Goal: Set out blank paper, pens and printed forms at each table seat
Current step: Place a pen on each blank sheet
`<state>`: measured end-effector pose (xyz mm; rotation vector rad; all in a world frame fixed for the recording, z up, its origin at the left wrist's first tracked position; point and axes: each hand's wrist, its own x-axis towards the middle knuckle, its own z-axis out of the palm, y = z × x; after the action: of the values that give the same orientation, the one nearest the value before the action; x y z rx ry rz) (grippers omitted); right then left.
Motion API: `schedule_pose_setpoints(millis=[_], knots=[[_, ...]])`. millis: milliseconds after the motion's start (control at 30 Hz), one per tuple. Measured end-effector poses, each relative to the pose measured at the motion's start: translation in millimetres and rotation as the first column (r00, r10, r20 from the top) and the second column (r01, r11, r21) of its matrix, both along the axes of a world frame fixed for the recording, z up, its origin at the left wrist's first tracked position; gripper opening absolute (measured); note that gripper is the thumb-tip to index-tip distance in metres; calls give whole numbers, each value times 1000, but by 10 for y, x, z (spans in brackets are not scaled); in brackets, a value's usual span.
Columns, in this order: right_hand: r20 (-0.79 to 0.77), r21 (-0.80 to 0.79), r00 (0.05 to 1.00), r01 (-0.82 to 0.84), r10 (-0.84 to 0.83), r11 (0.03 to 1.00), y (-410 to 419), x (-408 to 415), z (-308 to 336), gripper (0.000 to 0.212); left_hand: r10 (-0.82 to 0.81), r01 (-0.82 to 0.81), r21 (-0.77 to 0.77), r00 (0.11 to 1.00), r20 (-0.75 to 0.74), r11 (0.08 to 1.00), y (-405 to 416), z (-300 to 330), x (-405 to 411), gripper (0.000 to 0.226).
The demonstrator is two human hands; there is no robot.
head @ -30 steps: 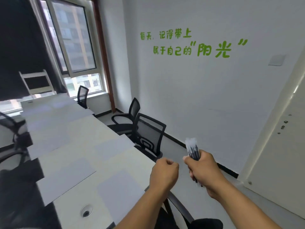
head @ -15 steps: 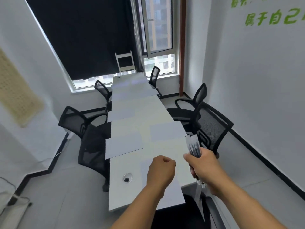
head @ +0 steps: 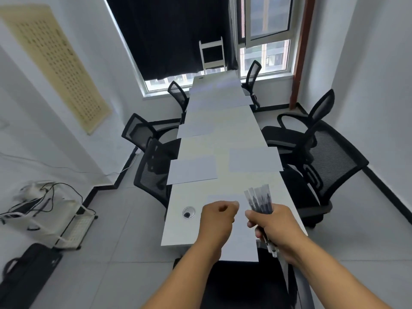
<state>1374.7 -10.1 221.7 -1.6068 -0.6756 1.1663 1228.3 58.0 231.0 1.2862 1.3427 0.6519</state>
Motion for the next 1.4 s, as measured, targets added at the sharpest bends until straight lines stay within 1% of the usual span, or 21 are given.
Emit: schedule_pose_setpoints(millis=[133, 300, 400, 500, 667, 767, 833, 933, 1000, 1067, 1167, 1300, 1400], knots=[[-41, -2, 998, -52, 52, 999, 105, -82, -132, 16, -5, 5, -34, 1000, 21, 999, 84, -76, -94, 33], [-50, -29, 994, -101, 99, 994, 266, -177, -340, 10, -78, 81, -56, 996, 46, 995, 213, -299, -141, 23], [-51, -64, 992, -115, 112, 991, 354, -214, -487, 9, -49, 56, -95, 996, 74, 994, 308, -482, -153, 23], [-51, -106, 993, -109, 104, 988, 524, -225, -691, 10, -55, 69, -156, 994, 92, 985, 492, -740, -151, 19], [-117, -154, 992, -65, 47, 986, 742, -278, -1020, 13, 43, -24, -251, 997, 69, 968, 743, -1109, -120, 14], [-223, -155, 974, 16, -51, 988, 839, -317, -1254, 21, 137, -117, -289, 989, 51, 950, 871, -1315, -71, 16], [-229, -173, 966, 83, -122, 981, 867, -300, -1393, 21, 189, -169, -302, 981, 40, 938, 956, -1431, -52, 12], [-176, -214, 970, 130, -170, 968, 878, -232, -1546, 18, 178, -170, -296, 984, 2, 940, 1103, -1594, -55, 15], [-179, -232, 965, 148, -192, 961, 874, -189, -1611, 17, 146, -148, -279, 989, -27, 949, 1201, -1701, -52, 26], [-189, -248, 959, 161, -211, 955, 868, -150, -1662, 18, 123, -137, -262, 990, -67, 955, 1292, -1796, -28, 28], [-187, -271, 958, 161, -216, 949, 864, -95, -1714, 20, 74, -106, -215, 986, -151, 971, 1415, -1906, 50, 30], [-186, -281, 957, 165, -223, 945, 883, -28, -1753, 16, 16, -63, -161, 961, -275, 985, 1570, -2042, 166, 37], [-185, -285, 959, 155, -213, 946, 910, 11, -1774, 15, -28, -27, -150, 934, -357, 988, 1692, -2180, 224, 35]])
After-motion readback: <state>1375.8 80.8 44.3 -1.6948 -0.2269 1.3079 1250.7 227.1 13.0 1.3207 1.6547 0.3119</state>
